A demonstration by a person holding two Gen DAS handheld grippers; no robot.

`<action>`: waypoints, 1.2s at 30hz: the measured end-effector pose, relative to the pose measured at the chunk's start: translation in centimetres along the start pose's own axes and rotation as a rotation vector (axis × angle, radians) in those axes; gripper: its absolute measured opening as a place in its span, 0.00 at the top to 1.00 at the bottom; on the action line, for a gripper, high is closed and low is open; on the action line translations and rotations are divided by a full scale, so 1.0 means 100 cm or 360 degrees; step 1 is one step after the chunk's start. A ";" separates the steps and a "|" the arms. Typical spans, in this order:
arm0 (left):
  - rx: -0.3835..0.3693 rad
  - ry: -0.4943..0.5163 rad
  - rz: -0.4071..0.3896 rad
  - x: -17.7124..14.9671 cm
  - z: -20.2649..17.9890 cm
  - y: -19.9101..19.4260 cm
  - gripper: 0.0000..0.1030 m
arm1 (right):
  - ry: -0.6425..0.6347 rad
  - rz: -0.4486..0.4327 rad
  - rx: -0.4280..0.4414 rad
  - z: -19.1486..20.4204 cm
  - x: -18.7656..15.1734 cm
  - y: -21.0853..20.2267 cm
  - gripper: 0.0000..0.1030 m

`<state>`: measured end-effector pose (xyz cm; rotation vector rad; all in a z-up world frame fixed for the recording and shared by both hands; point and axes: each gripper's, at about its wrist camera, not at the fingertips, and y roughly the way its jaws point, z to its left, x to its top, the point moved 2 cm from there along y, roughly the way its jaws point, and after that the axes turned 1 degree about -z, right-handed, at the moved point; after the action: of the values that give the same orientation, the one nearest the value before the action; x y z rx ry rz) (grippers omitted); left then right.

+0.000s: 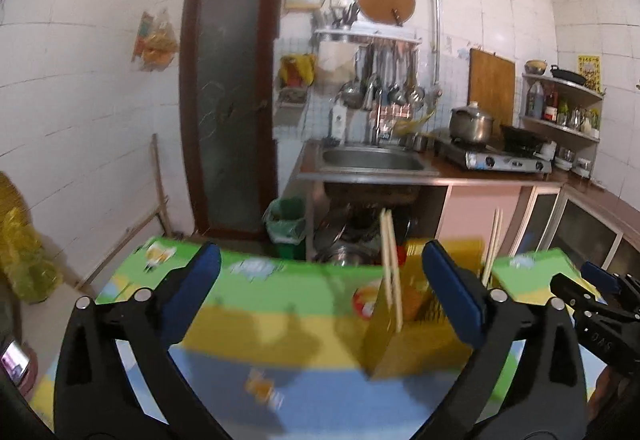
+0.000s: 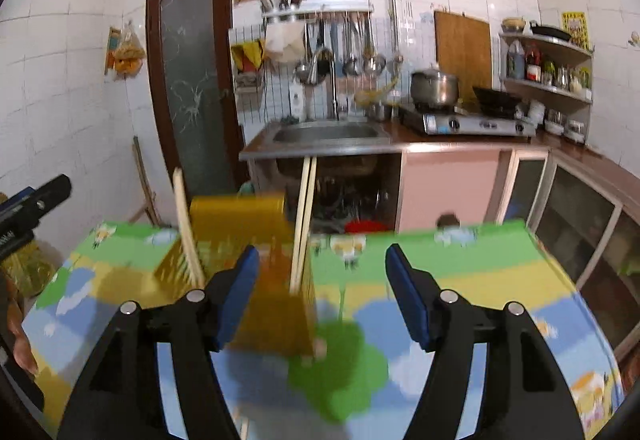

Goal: Organize utensils
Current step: 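Drop the chopsticks into the yellow holder and open both tools, then move both open tools back toward the remaining utensils on the table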

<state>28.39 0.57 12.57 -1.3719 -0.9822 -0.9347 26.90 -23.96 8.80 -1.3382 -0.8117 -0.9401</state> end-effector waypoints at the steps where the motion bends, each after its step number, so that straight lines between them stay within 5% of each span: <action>1: 0.0002 0.0000 0.0021 -0.007 0.003 -0.007 0.05 | 0.0009 0.0033 0.0009 0.000 -0.009 -0.005 0.37; 7: 0.0020 -0.0013 0.0240 -0.071 0.016 -0.028 0.05 | 0.0062 0.0229 0.0027 0.002 -0.071 -0.021 0.37; 16: 0.0031 -0.0082 0.0447 -0.138 0.018 -0.017 0.05 | 0.0045 0.0307 0.0025 0.012 -0.120 -0.023 0.37; 36: 0.0061 -0.0005 0.0825 -0.192 0.008 0.016 0.05 | -0.0003 0.0557 0.0030 0.022 -0.163 0.008 0.33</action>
<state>23.51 0.66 -6.04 -1.4955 -0.5944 -0.5198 20.85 -20.27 -6.07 -1.4084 -0.5613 -0.6539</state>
